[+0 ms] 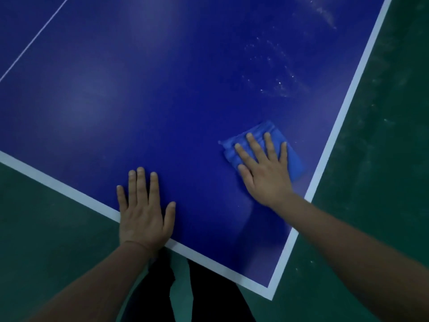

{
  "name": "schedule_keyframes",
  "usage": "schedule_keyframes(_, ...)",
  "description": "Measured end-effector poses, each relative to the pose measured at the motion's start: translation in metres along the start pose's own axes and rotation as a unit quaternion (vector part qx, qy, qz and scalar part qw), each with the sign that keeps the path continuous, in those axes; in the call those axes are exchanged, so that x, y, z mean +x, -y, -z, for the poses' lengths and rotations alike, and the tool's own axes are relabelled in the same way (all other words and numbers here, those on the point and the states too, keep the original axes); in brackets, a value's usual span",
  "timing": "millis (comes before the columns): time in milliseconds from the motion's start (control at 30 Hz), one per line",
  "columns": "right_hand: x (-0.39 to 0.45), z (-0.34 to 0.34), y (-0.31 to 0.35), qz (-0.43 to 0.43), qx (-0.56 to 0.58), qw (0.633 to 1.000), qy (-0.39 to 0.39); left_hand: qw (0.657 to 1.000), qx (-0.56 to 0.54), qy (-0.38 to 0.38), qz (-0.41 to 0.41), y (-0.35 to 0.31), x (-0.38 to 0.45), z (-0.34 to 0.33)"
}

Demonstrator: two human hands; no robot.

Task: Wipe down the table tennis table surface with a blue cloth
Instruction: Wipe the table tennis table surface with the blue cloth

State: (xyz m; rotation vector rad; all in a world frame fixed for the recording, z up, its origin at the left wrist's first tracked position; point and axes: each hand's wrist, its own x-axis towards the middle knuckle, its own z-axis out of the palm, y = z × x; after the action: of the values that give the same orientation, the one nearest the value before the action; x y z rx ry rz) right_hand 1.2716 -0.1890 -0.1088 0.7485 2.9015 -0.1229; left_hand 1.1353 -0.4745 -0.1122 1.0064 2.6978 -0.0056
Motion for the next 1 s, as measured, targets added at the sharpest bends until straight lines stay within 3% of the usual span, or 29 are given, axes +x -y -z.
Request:
schedule_keyframes(67,0.01,0.004,-0.029,0.029,0.001,1.0,0.009,1.0,0.003,0.002,0.0,0.0,0.0,0.001)
schedule_keyframes(200,0.053,0.025,-0.104,-0.231,0.04,0.972,0.02,1.0,-0.003,-0.005,-0.003,-0.001,0.001,0.0)
schedule_keyframes(300,0.058,0.028,-0.071,-0.31,0.074,0.948,0.004,1.0,-0.008,-0.011,-0.003,0.001,0.001,-0.001)
schedule_keyframes(367,0.047,0.019,-0.008,-0.224,0.05,0.973,-0.009,1.0,-0.012,-0.018,-0.004,0.001,0.002,-0.001)
schedule_keyframes(433,0.024,0.007,0.062,-0.019,0.027,0.999,-0.001,0.999,-0.033,-0.036,-0.007,0.001,0.001,-0.001)
schedule_keyframes(500,0.021,0.003,0.099,0.136,0.008,0.991,0.006,0.996,-0.068,-0.06,0.018,0.003,-0.003,-0.003)
schedule_keyframes(633,0.115,0.017,0.128,0.143,0.003,0.99,-0.003,0.975,-0.117,-0.082,0.167,0.021,-0.024,-0.011)
schedule_keyframes(733,0.187,0.03,0.172,0.205,-0.009,0.979,0.021,0.971,-0.122,-0.089,0.187,0.031,-0.032,-0.018)
schedule_keyframes(900,0.23,0.034,0.25,0.403,-0.056,0.913,0.029,0.954,-0.169,-0.137,0.205,0.025,-0.035,-0.027)
schedule_keyframes(967,0.21,0.027,0.247,0.513,-0.077,0.855,0.007,0.946,-0.19,-0.155,0.213,0.023,-0.037,-0.031)
schedule_keyframes(1000,0.191,0.024,0.233,0.587,-0.08,0.806,-0.005,0.942,-0.206,-0.167,0.205,0.025,-0.039,-0.032)
